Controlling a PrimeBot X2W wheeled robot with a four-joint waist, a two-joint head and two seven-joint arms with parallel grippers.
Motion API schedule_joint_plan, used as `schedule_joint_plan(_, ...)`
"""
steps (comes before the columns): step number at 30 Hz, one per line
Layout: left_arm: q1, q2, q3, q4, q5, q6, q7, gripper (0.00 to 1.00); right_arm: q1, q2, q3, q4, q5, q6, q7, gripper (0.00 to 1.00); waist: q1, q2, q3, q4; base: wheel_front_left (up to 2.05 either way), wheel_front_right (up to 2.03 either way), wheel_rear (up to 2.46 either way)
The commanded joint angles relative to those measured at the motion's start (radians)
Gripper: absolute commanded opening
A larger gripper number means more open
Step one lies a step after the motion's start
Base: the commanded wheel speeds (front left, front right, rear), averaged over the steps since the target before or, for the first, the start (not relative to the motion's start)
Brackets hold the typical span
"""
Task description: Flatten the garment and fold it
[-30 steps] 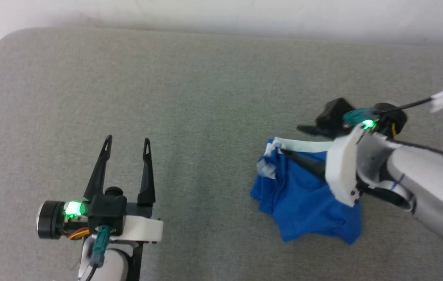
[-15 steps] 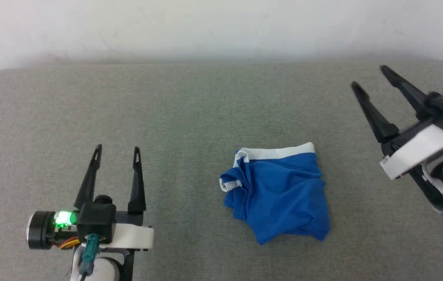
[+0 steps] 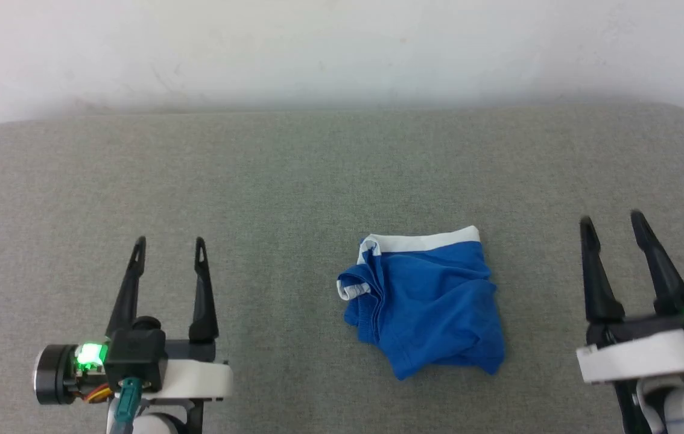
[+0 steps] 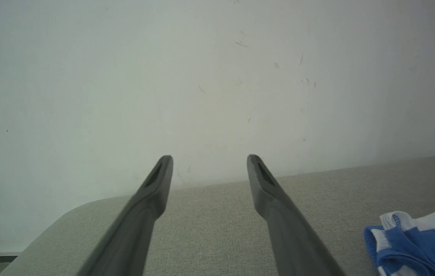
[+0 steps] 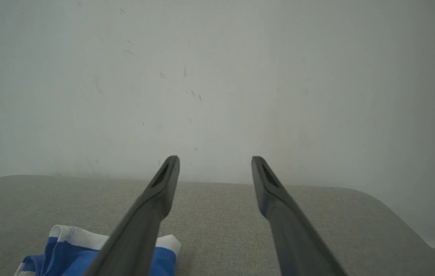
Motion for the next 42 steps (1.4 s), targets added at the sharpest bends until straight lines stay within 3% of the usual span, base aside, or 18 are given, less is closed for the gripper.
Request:
schedule_joint_plan(1, 0.015, -0.006, 0.003, -0.003, -0.002, -0.007, -0.005, 1.0, 0.008, 0.002, -0.008, -0.009, -0.005, -0.001, -0.004, 1.0, 0.0001, 0.0, -0.005, 0.005, 0.0, 0.0, 0.0)
schedule_joint_plan(7, 0.041, -0.018, 0.006, 0.0, 0.003, -0.019, -0.005, 1.0, 0.078, 0.047, -0.061, -0.059, -0.013, -0.001, -0.004, 1.0, 0.0001, 0.0, -0.019, 0.014, 0.0, 0.0, 0.0)
schedule_joint_plan(11, 0.045, -0.024, 0.011, 0.002, 0.004, -0.025, -0.005, 1.0, 0.04, 0.048, -0.068, -0.094, -0.021, -0.001, -0.004, 1.0, 0.0001, 0.0, -0.022, 0.02, 0.0, 0.0, 0.0)
schedule_joint_plan(17, 0.039, -0.027, 0.024, 0.0, 0.008, -0.031, -0.005, 1.0, -0.142, -0.059, -0.034, -0.102, 0.006, -0.001, 0.022, 1.0, 0.0001, 0.0, -0.023, 0.021, 0.0, 0.0, 0.0)
schedule_joint_plan(26, 0.027, -0.04, 0.026, -0.003, 0.013, -0.037, -0.005, 1.0, -0.39, -0.363, 0.274, 0.027, 0.256, -0.001, 0.582, 1.0, 0.0001, 0.0, -0.016, 0.045, 0.0, 0.0, 0.0)
schedule_joint_plan(30, 0.023, -0.048, 0.029, -0.007, 0.013, -0.036, -0.005, 1.0, -0.438, -0.458, 0.413, 0.072, 0.426, -0.001, 0.807, 1.0, 0.0001, 0.0, -0.003, 0.057, 0.0, 0.0, 0.0)
schedule_joint_plan(35, 0.005, -0.056, 0.028, -0.013, 0.015, -0.039, -0.005, 1.0, -0.468, -0.493, 0.498, 0.127, 0.627, -0.001, 1.015, 1.0, 0.0001, 0.0, 0.032, 0.072, 0.0, 0.0, 0.0)
schedule_joint_plan(37, -0.006, -0.059, 0.029, -0.016, 0.015, -0.04, -0.005, 1.0, -0.471, -0.472, 0.495, 0.169, 0.702, -0.001, 1.064, 1.0, 0.0001, 0.0, 0.05, 0.077, 0.0, 0.0, 0.0)
schedule_joint_plan(42, -0.048, -0.068, 0.023, -0.023, 0.019, -0.042, -0.005, 1.0, -0.491, -0.435, 0.513, 0.251, 0.76, -0.001, 1.123, 1.0, 0.0001, 0.0, 0.113, 0.097, 0.0, 0.0, 0.0)
